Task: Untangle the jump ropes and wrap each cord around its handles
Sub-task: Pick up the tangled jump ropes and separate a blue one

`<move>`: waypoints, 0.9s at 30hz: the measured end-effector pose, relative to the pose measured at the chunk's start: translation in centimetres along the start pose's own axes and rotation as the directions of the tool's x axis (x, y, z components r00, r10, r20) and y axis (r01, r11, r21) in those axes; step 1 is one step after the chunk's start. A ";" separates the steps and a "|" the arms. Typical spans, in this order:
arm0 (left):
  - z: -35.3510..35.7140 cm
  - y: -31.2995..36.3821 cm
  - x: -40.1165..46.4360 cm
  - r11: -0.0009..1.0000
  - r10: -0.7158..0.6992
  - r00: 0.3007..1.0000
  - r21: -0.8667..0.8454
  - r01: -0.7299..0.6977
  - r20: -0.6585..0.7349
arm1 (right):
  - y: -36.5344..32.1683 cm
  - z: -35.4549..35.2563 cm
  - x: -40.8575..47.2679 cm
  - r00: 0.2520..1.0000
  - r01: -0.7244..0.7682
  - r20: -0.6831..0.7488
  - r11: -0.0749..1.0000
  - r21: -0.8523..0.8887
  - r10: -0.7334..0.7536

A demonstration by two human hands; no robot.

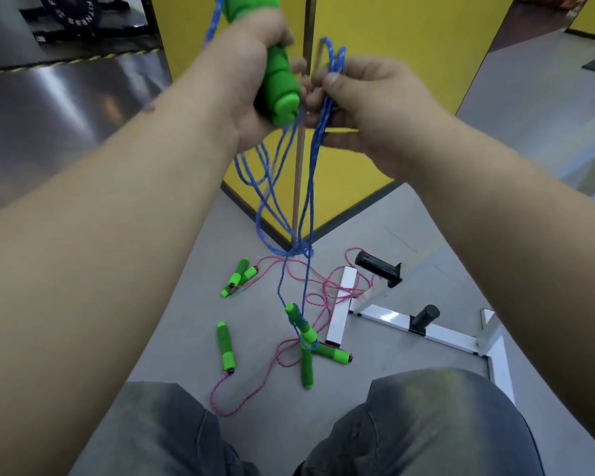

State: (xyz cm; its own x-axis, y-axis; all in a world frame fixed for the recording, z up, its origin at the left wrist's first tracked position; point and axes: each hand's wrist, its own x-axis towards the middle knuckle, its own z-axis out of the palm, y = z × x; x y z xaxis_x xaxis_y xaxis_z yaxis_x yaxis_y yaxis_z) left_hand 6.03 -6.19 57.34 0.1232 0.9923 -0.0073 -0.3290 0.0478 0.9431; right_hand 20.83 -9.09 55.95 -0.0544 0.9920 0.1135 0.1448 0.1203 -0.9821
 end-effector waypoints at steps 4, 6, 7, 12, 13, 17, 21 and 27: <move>-0.3 -2.6 -0.8 0.994 -0.094 0.986 -0.045 0.101 0.136 | -1.6 -0.5 0.6 0.988 0.145 -0.057 0.987 0.062 -0.142; -0.1 -3.3 -1.3 0.989 -0.141 0.973 -0.021 0.148 0.181 | -2.0 -0.6 0.9 0.976 0.202 -0.099 0.977 0.065 -0.195; 0.1 -3.5 -1.6 0.986 -0.156 0.969 -0.019 0.163 0.192 | -2.2 -0.8 1.1 0.967 0.232 -0.124 0.971 0.065 -0.223; 0.9 -1.8 -1.7 0.989 -0.111 0.982 -0.077 0.124 0.155 | -1.6 -0.6 1.5 0.968 0.210 -0.154 0.976 0.056 -0.199; 0.8 -1.2 -1.6 0.991 -0.086 0.986 -0.086 0.099 0.146 | -1.2 -0.3 1.4 0.986 0.126 -0.117 0.988 0.092 -0.115; 0.8 1.3 -1.1 0.986 -0.017 0.987 -0.164 0.043 0.158 | 0.6 0.3 0.1 0.959 -0.225 0.187 0.974 0.036 0.215; 0.3 2.4 -0.6 0.992 0.039 0.996 -0.122 -0.029 0.083 | 1.4 0.6 -0.8 0.969 -0.108 0.208 0.987 -0.120 0.132; -0.7 -0.3 -1.1 0.999 -0.021 0.996 -0.036 0.024 0.089 | -0.4 0.1 0.3 0.997 0.079 0.009 0.991 0.112 -0.081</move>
State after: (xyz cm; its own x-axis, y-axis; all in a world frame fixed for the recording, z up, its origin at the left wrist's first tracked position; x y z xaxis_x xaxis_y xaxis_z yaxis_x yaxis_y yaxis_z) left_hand 5.38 -7.19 56.83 0.2125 0.9772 0.0027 -0.3598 0.0757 0.9300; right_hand 20.65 -8.84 56.37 -0.0744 0.9787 0.1911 0.0288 0.1937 -0.9806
